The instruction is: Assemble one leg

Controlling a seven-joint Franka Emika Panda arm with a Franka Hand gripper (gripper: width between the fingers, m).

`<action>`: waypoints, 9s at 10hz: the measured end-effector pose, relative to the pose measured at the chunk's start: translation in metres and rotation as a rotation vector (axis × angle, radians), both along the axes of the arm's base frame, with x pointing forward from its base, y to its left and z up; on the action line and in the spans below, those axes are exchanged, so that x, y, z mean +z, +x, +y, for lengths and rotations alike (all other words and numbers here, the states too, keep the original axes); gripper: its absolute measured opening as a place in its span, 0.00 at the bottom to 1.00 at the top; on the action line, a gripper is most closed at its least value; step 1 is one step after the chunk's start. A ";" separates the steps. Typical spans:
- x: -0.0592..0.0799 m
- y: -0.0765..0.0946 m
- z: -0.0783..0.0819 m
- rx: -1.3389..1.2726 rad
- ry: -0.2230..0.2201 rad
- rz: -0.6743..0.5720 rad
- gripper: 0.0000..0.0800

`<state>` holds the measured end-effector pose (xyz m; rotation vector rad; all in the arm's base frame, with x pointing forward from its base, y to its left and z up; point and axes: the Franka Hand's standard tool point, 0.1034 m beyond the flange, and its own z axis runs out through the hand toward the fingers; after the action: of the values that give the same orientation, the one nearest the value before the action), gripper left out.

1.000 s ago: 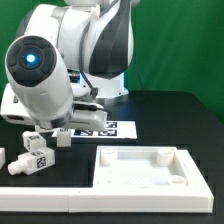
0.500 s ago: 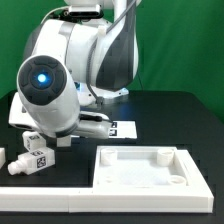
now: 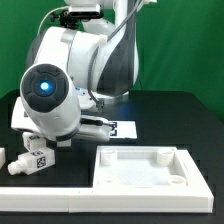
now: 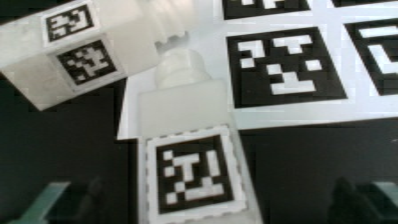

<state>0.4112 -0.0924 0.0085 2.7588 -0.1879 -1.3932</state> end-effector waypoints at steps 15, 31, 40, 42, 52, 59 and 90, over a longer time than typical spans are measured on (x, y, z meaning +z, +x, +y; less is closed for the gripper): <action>0.124 0.114 0.096 0.106 0.073 -0.764 0.36; 0.131 0.186 0.163 0.166 0.039 -1.461 0.36; 0.109 0.219 0.192 0.169 0.054 -1.529 0.36; 0.096 0.222 0.203 0.177 0.065 -1.522 0.36; 0.073 0.221 0.205 0.203 0.059 -1.539 0.36; 0.072 0.220 0.208 0.187 0.065 -1.460 0.76; 0.075 0.225 0.214 -0.594 -0.270 -0.978 0.79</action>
Offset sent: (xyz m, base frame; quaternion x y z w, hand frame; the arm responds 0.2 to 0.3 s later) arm 0.0059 0.0048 0.0178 -0.0013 -0.0100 -0.0041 0.9999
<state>0.6365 0.1217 0.0832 2.9587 -1.1724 0.1214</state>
